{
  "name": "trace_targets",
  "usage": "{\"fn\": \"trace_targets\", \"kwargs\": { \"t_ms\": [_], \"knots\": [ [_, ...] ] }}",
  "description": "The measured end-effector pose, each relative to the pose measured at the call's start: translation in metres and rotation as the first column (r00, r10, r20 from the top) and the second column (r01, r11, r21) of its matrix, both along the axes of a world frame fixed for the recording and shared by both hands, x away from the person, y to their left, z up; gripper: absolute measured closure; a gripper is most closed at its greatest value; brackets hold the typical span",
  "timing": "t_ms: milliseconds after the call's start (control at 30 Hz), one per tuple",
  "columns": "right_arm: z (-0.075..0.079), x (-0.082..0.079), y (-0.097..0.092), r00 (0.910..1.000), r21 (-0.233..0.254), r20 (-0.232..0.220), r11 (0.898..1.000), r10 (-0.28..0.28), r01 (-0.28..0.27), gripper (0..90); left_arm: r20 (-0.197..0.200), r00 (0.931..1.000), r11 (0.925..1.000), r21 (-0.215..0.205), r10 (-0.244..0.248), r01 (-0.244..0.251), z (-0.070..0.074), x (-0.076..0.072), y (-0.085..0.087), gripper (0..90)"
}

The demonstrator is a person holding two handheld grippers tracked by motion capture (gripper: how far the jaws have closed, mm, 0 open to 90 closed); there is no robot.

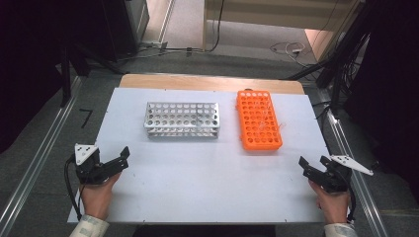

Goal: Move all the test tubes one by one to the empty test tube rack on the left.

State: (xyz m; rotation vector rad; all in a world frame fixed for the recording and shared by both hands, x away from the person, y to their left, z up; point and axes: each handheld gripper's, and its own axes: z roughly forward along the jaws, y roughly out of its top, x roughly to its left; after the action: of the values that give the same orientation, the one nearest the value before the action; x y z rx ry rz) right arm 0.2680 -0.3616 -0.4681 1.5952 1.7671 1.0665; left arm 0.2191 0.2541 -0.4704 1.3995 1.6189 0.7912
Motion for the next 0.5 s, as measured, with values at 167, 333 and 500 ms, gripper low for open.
{"fn": "trace_targets", "kwargs": {
  "t_ms": [167, 333, 500],
  "knots": [
    [-0.001, 0.002, 0.000, 0.9998, 0.007, -0.020, 1.000, 0.003, -0.003, 8.3, -0.012, 0.9999, 1.0000, -0.003, -0.003, 0.003, -0.001, 0.002, -0.002, 2.0],
    [0.002, 0.004, 0.006, 0.9993, -0.010, -0.033, 1.000, 0.020, -0.020, 3.8, -0.006, 1.0000, 1.0000, 0.001, -0.004, 0.004, -0.001, 0.001, -0.003, 2.0],
    [0.002, 0.003, 0.012, 0.9981, -0.036, -0.033, 0.998, 0.052, -0.053, 5.4, -0.001, 1.0000, 1.0000, 0.007, 0.000, 0.000, -0.002, 0.001, -0.003, 2.1]
  ]
}}
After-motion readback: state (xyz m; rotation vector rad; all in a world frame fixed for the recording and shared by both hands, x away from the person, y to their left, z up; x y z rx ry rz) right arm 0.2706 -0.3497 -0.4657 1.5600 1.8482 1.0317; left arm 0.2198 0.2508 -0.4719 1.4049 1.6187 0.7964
